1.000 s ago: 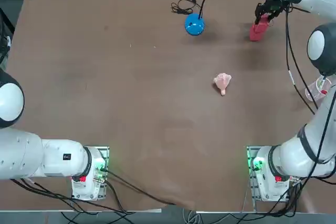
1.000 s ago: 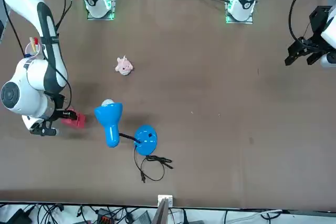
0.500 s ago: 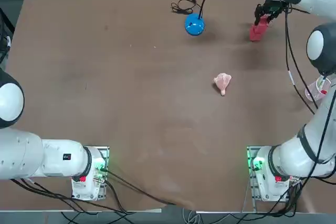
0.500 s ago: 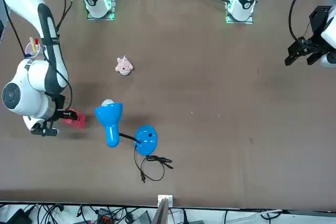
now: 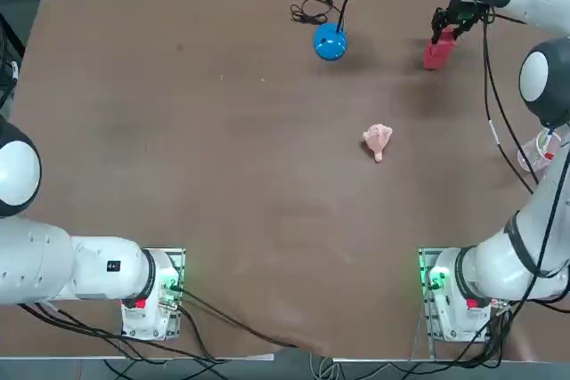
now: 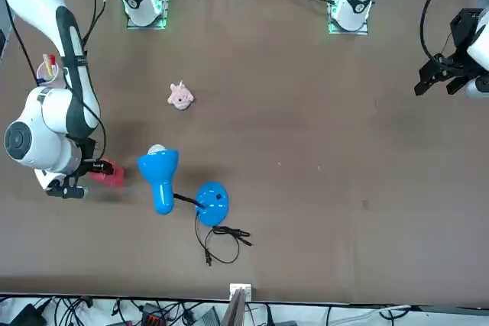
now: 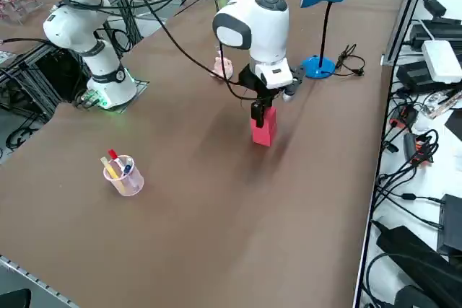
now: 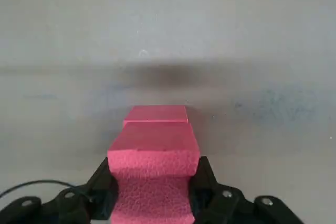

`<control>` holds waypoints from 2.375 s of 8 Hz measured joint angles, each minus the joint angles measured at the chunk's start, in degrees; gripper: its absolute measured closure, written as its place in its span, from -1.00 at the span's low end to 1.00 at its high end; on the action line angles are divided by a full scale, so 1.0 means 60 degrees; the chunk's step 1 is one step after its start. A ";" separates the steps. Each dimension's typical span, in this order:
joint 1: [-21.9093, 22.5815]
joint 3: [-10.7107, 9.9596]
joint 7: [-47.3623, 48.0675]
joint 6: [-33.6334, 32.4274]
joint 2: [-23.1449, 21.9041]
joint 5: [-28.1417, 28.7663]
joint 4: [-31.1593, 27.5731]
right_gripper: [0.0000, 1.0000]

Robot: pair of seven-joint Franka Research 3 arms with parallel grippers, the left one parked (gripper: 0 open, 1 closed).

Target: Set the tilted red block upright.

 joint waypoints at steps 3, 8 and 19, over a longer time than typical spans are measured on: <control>0.0007 0.0002 -0.0003 0.0001 0.0000 0.0000 0.0000 -0.38; 0.0025 0.0005 -0.0072 0.0066 0.0000 -0.0008 0.0000 -0.38; 0.0019 0.0005 -0.0134 0.0087 0.0182 -0.0011 -0.0001 -1.00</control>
